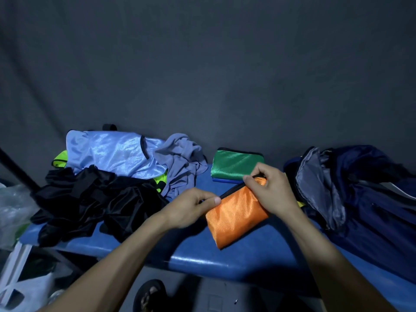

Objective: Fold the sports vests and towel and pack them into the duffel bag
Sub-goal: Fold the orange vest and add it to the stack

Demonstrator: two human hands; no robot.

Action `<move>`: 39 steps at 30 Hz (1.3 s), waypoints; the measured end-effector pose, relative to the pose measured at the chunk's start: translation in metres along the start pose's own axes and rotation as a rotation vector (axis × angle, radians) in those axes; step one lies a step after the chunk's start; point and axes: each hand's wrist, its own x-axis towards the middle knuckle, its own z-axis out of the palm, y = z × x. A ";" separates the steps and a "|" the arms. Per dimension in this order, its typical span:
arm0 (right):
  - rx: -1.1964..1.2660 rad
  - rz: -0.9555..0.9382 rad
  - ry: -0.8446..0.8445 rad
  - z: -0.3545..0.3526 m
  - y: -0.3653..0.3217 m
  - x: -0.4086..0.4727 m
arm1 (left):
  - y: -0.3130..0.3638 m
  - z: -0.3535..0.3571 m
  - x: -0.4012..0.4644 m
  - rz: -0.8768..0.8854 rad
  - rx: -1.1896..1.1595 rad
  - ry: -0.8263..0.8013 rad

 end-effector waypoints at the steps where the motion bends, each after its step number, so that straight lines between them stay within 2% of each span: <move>1: 0.002 0.026 0.009 0.001 0.003 0.001 | -0.003 -0.002 0.001 -0.023 -0.015 -0.015; 5: 0.055 0.179 0.048 0.002 0.013 0.005 | -0.008 -0.004 0.004 -0.064 -0.066 -0.054; 10: 0.214 0.370 0.057 0.010 0.018 0.011 | -0.006 -0.003 0.011 0.046 0.006 0.082; 12: 0.278 0.419 0.064 0.013 0.018 0.011 | -0.010 -0.003 0.015 0.035 -0.074 0.092; 14: 0.315 0.438 0.077 0.014 0.017 0.011 | -0.009 -0.002 0.018 -0.033 -0.250 0.108; 18: 0.375 0.484 0.134 0.019 0.012 0.008 | -0.004 0.011 0.029 -0.302 -0.547 0.363; 20: 0.396 0.482 0.147 0.023 0.011 0.007 | -0.002 0.017 0.037 -0.390 -0.526 0.489; 23: 0.407 0.506 0.077 0.022 0.013 0.009 | -0.001 0.015 0.053 -0.383 -0.459 0.615; 25: 0.433 0.517 0.035 0.019 0.016 0.014 | -0.001 0.008 0.066 -0.360 -0.444 0.641; 29: 0.362 0.460 0.115 0.005 0.019 0.034 | -0.005 -0.007 0.097 -0.324 -0.539 0.634; 33: 0.327 0.432 0.129 0.001 0.029 0.060 | -0.013 -0.014 0.132 -0.326 -0.634 0.734; 36: 0.169 0.379 0.129 0.001 0.035 0.072 | -0.016 -0.015 0.157 -0.359 -0.696 0.792; 39: -0.012 0.306 0.126 0.004 0.045 0.075 | -0.027 -0.011 0.178 -0.404 -0.616 0.863</move>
